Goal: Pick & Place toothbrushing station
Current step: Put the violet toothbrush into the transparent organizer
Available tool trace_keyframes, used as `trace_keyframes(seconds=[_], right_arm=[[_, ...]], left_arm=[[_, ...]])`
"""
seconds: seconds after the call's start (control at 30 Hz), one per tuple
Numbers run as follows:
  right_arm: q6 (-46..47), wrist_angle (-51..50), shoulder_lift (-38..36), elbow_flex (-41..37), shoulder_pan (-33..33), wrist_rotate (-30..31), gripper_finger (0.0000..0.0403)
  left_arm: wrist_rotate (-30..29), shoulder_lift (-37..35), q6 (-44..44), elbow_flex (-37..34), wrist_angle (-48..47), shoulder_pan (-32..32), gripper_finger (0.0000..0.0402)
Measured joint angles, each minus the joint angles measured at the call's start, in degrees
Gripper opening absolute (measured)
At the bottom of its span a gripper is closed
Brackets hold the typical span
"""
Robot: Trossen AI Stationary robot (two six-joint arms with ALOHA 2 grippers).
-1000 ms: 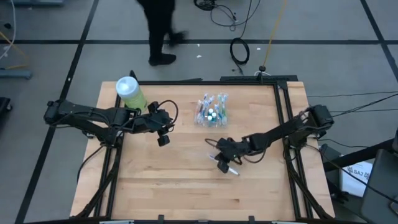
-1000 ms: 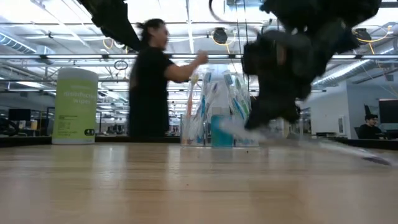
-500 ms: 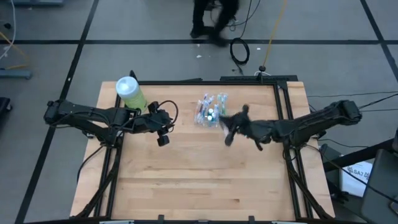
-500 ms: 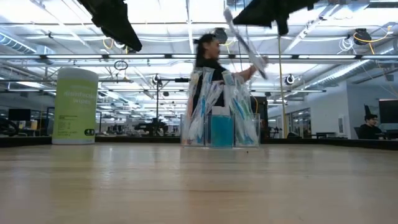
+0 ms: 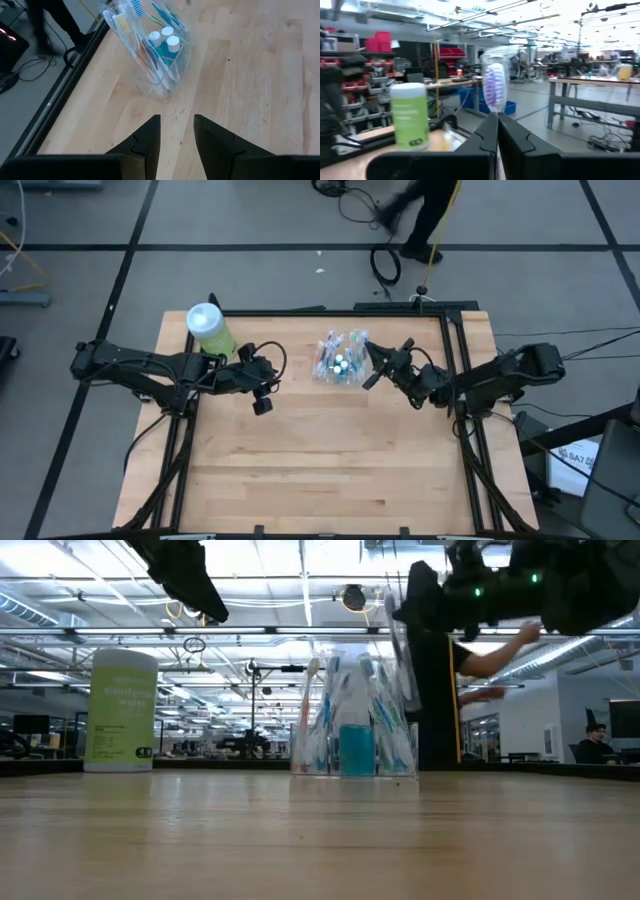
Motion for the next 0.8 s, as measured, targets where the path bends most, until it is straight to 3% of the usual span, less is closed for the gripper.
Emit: trace_keyframes(seconds=[0.23, 0.57, 0.8], right_arm=[[1.0, 10.8, 5.5, -4.0, -3.3, -0.1, 0.0000], [3.7, 12.0, 6.0, -3.9, -4.1, -0.6, 0.0000], [9.8, 5.2, 6.0, -3.9, -4.3, -1.9, 0.0000]], left_arm=[[-0.5, 0.0, 0.2, 0.0, 0.0, 0.0, 0.0122], [-0.6, 0.0, 0.2, 0.0, 0.0, 0.0, 0.0122], [-3.1, 0.0, 0.1, 0.0, 0.0, 0.0, 0.0122]])
